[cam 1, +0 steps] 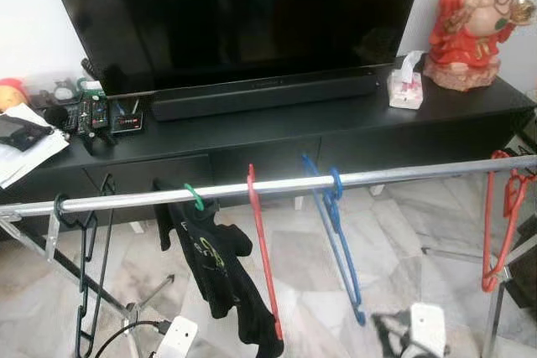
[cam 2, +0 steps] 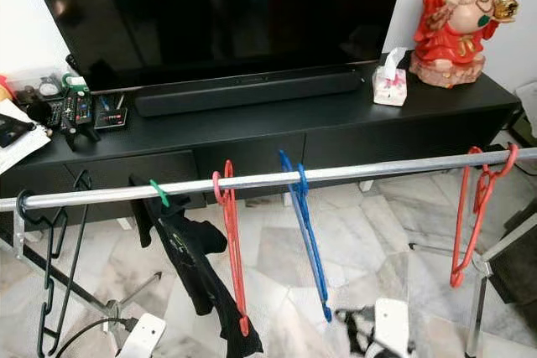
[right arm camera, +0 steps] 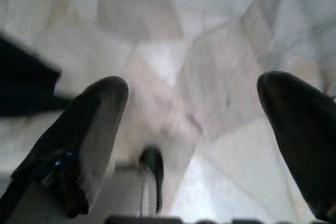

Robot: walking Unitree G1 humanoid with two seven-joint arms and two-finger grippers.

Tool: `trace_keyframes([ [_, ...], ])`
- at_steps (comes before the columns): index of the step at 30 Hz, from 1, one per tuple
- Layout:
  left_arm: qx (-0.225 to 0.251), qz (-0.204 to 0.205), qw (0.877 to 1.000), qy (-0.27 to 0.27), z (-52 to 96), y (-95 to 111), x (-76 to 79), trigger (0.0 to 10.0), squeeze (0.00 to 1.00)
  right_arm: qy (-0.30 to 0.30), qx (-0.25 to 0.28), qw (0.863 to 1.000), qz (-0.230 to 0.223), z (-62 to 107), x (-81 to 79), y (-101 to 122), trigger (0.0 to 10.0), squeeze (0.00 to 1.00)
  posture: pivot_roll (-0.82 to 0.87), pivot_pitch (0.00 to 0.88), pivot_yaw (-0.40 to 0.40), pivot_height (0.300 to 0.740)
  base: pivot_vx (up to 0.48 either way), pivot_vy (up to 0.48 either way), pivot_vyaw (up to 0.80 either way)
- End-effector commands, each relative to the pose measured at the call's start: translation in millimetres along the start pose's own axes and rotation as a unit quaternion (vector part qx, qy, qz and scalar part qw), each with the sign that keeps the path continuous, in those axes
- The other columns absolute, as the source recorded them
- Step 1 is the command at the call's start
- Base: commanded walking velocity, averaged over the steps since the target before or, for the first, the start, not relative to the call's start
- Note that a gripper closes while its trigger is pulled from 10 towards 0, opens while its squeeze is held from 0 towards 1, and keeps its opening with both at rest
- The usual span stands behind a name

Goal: Hang hanger

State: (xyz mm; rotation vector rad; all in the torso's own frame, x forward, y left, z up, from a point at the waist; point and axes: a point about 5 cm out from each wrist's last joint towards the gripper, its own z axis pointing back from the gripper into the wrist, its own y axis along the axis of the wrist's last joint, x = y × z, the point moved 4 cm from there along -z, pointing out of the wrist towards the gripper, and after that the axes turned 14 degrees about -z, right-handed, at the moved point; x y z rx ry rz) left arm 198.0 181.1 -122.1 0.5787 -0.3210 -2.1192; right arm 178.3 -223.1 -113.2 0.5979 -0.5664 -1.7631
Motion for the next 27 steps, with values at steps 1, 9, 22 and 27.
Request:
trace_keyframes([
  [1,-0.010,0.004,1.000,0.009,0.5,-5.2,-1.5,10.0,0.00,0.018,-0.062,0.997,0.048,4.9,-4.1,-30.3,10.0,0.00,-0.15,0.000,-0.003,0.740,0.000,0.000,0.00],
  [9,-0.029,0.074,0.996,0.047,1.6,-12.9,-3.6,10.0,0.00,-0.006,-0.088,0.996,0.032,8.7,10.0,-40.5,10.0,0.00,-0.09,0.000,-0.058,0.740,0.000,0.000,0.00],
  [22,-0.054,0.097,0.990,0.090,4.6,-24.8,-22.4,10.0,0.00,0.003,-0.089,0.995,0.049,-2.1,1.7,-21.0,10.0,0.00,0.01,0.000,-0.047,0.740,0.000,0.000,0.00],
  [27,-0.060,0.097,0.989,0.099,7.3,-33.5,-30.6,10.0,0.00,0.004,-0.095,0.995,0.037,-4.5,-7.3,-21.4,10.0,0.00,0.03,0.000,-0.035,0.740,0.000,0.000,0.00],
])
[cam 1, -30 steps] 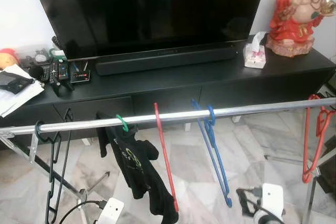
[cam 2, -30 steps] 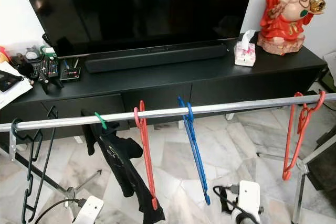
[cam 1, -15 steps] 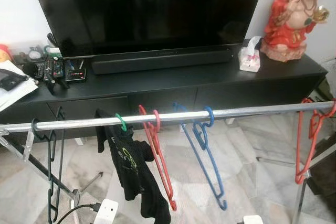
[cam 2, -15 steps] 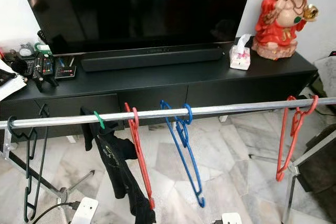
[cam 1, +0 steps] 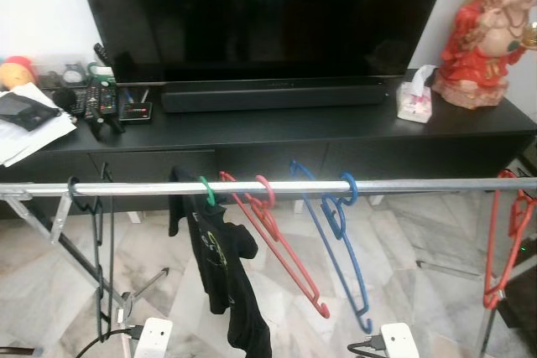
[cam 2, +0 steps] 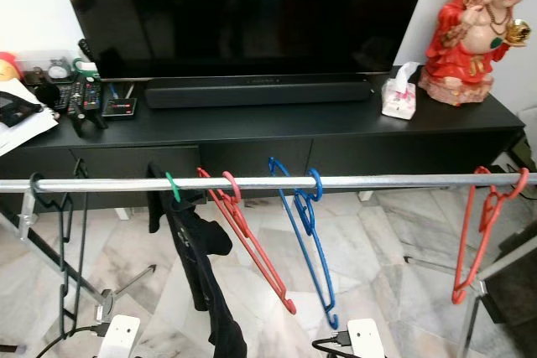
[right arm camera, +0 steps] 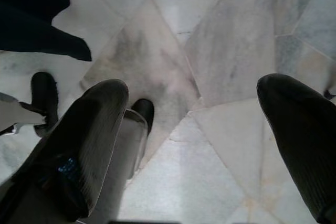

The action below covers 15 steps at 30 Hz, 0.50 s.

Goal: Hang hanger

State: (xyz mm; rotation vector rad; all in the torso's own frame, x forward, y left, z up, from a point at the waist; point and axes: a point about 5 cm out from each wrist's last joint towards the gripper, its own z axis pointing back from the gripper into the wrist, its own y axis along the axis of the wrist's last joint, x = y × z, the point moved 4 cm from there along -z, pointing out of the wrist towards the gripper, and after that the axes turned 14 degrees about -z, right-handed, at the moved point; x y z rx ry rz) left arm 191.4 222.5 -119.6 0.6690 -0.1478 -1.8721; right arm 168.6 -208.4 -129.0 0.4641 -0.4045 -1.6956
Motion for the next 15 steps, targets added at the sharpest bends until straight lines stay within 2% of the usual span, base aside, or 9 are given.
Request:
trace_keyframes([
  [1,-0.010,0.002,1.000,0.001,0.5,-7.0,-1.4,10.0,0.00,-0.011,-0.005,1.000,-0.016,-0.3,2.4,-0.3,10.0,0.00,0.04,0.000,-0.038,0.740,0.000,0.000,0.00],
  [3,-0.010,0.000,1.000,0.001,0.5,-7.2,-2.2,10.0,0.00,-0.011,-0.007,1.000,-0.017,-0.6,1.1,-0.8,10.0,0.00,0.05,0.000,-0.045,0.740,0.000,0.000,0.00],
  [7,-0.006,0.024,1.000,0.004,0.7,-7.8,-3.0,10.0,0.00,0.001,-0.016,1.000,0.000,-1.1,-6.9,-6.3,10.0,0.00,0.06,0.000,-0.042,0.740,0.000,0.000,0.00],
  [9,-0.007,0.033,0.999,0.002,0.8,-8.0,-2.2,10.0,0.00,-0.005,-0.013,1.000,-0.021,-0.8,-7.1,-8.3,10.0,0.00,0.06,0.000,-0.034,0.740,0.000,0.000,0.00],
  [11,-0.013,0.063,0.998,0.004,1.1,-10.2,-0.3,10.0,0.00,-0.010,-0.010,0.999,-0.036,-0.7,-7.5,-9.4,10.0,0.00,0.04,0.000,-0.022,0.740,0.000,0.000,0.00],
  [13,-0.015,0.069,0.997,0.004,1.2,-10.6,0.8,10.0,0.00,-0.011,-0.008,0.999,-0.040,-0.5,-6.8,-9.3,10.0,0.00,0.03,0.000,-0.016,0.740,0.000,0.000,0.00],
  [15,-0.022,0.091,0.996,-0.004,1.8,-11.4,8.8,10.0,0.00,-0.024,0.005,0.997,-0.073,-0.9,-1.9,-2.5,10.0,0.00,-0.01,0.000,0.000,0.740,0.000,0.000,0.00],
])
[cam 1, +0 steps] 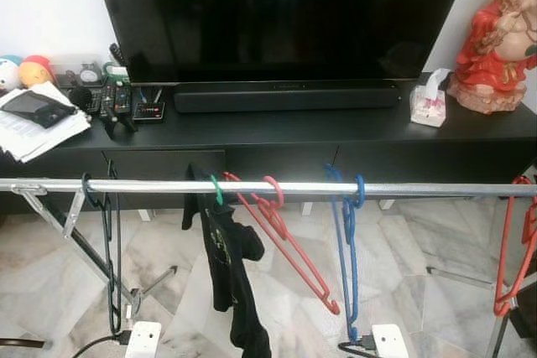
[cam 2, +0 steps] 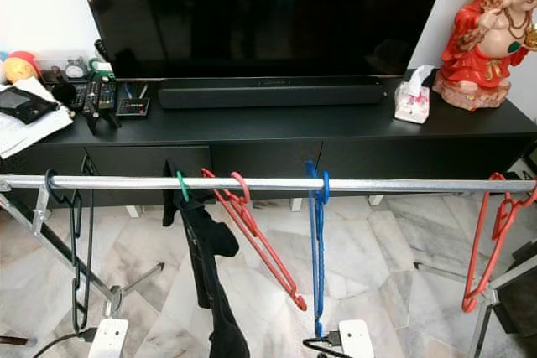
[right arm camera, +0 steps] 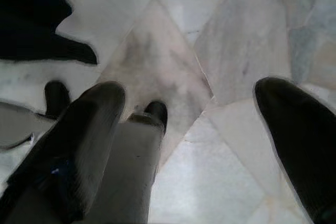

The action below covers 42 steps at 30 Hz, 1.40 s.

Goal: Hang hanger

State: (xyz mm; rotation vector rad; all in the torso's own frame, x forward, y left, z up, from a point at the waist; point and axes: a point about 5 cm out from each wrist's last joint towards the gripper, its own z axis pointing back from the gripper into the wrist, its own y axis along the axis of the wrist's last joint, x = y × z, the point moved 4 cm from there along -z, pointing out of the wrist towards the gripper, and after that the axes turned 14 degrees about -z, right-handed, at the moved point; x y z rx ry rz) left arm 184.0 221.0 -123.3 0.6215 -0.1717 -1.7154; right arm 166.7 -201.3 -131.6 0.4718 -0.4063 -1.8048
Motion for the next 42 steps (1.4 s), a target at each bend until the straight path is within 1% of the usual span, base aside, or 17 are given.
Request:
trace_keyframes([
  [1,-0.007,0.007,1.000,-0.007,0.9,-4.1,7.0,10.0,0.00,-0.016,0.011,0.999,-0.026,0.1,7.7,6.7,10.0,0.00,-0.02,0.000,0.001,0.740,0.000,0.000,0.00],
  [6,-0.004,0.007,1.000,-0.011,1.2,-2.9,11.4,10.0,0.00,-0.024,0.014,0.999,-0.029,0.5,12.7,9.5,10.0,0.00,-0.04,0.000,-0.006,0.740,0.000,0.000,0.00],
  [7,-0.002,0.008,1.000,-0.012,1.4,-2.3,12.7,10.0,0.00,-0.024,0.014,0.999,-0.029,0.7,13.8,9.5,10.0,0.00,-0.04,0.000,-0.021,0.740,0.000,0.000,0.00],
  [10,0.001,0.013,1.000,-0.011,1.7,-1.2,15.5,10.0,0.00,-0.020,0.008,1.000,-0.023,1.9,15.2,4.1,10.0,0.00,-0.05,0.000,-0.041,0.740,0.000,0.000,0.00],
  [14,-0.001,0.024,1.000,-0.015,2.0,-1.5,19.0,10.0,0.00,-0.018,-0.001,1.000,-0.015,3.9,18.3,-4.4,10.0,0.00,-0.04,0.000,-0.047,0.740,0.000,0.000,0.00],
  [20,-0.002,0.026,0.999,-0.020,2.1,-0.8,21.2,10.0,0.00,-0.018,-0.003,1.000,-0.017,4.6,20.9,-5.8,10.0,0.00,-0.04,0.000,-0.048,0.740,0.000,0.000,0.00],
  [26,0.000,0.025,0.999,-0.022,2.1,0.4,22.2,10.0,0.00,-0.023,-0.007,0.999,-0.022,7.1,26.5,-12.7,10.0,0.00,-0.05,0.000,-0.053,0.740,0.000,0.000,0.00],
  [31,0.002,0.024,0.999,-0.024,2.3,1.0,23.6,10.0,0.00,-0.019,-0.008,1.000,-0.021,5.6,22.7,-9.8,10.0,0.00,-0.04,0.000,-0.058,0.740,0.000,0.000,0.00],
  [42,-0.001,0.028,0.999,-0.023,2.3,-0.5,23.3,10.0,0.00,-0.019,-0.004,0.999,-0.025,5.5,22.1,-8.9,10.0,0.00,-0.03,0.000,-0.061,0.740,0.000,0.000,0.00],
])
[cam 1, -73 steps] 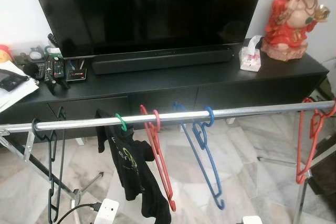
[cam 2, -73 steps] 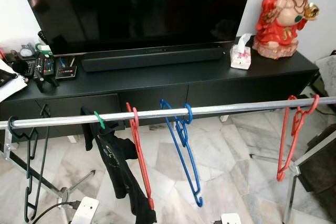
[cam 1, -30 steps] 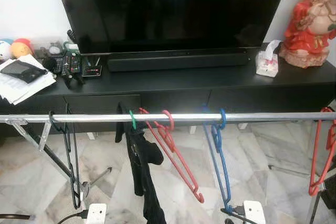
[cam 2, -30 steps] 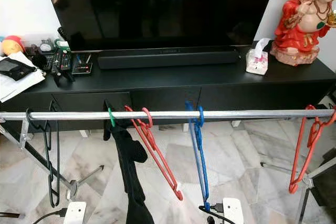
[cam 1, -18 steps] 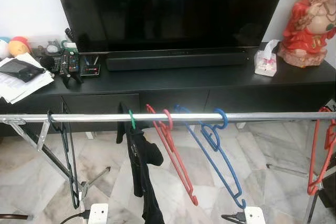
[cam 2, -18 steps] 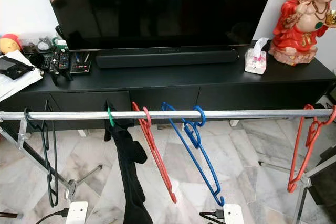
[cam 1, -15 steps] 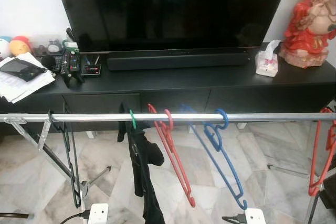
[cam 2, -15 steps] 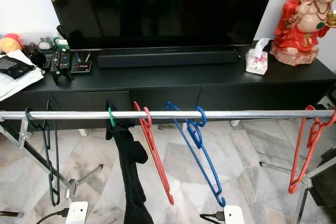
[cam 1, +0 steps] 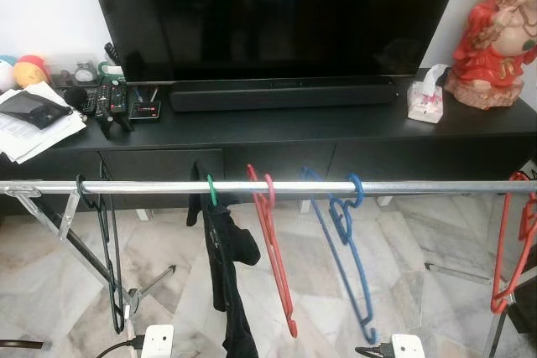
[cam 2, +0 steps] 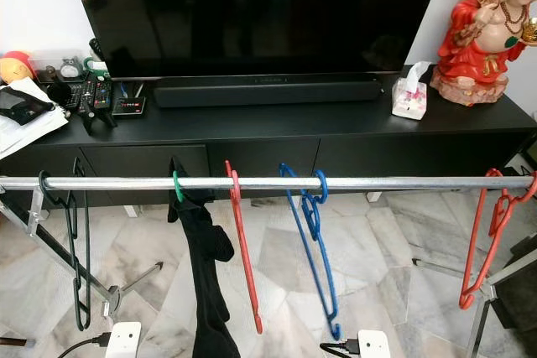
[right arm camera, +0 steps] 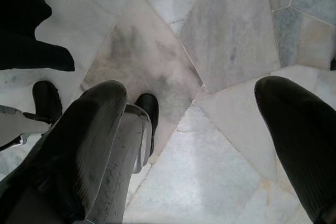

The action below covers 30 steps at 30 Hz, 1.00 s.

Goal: Hang hanger

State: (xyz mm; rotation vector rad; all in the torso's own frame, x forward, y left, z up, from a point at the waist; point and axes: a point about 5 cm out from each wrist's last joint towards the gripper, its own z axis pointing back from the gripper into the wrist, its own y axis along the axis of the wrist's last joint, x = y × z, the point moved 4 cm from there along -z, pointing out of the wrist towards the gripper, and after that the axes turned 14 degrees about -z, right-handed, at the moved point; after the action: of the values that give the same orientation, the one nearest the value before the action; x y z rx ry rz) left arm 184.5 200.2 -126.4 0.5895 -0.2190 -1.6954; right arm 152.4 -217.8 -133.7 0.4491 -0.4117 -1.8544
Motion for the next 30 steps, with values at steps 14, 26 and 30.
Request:
trace_keyframes([
  [14,-0.005,0.004,1.000,-0.005,0.7,-5.8,0.8,10.0,0.00,0.003,-0.002,1.000,-0.009,0.5,-0.8,-3.5,10.0,0.00,-0.03,0.000,-0.051,0.740,-0.253,0.000,0.00],
  [26,-0.004,0.004,1.000,-0.005,0.8,-6.1,1.1,10.0,0.00,-0.025,0.005,0.999,-0.037,2.4,13.2,-2.1,10.0,0.00,-0.04,0.000,-0.053,0.740,-0.312,0.000,0.00],
  [30,-0.004,0.003,1.000,-0.006,0.7,-5.6,1.0,10.0,0.00,-0.020,0.003,0.999,-0.033,1.6,8.6,-2.6,10.0,0.00,-0.04,0.000,-0.054,0.740,-0.318,0.000,0.00],
])
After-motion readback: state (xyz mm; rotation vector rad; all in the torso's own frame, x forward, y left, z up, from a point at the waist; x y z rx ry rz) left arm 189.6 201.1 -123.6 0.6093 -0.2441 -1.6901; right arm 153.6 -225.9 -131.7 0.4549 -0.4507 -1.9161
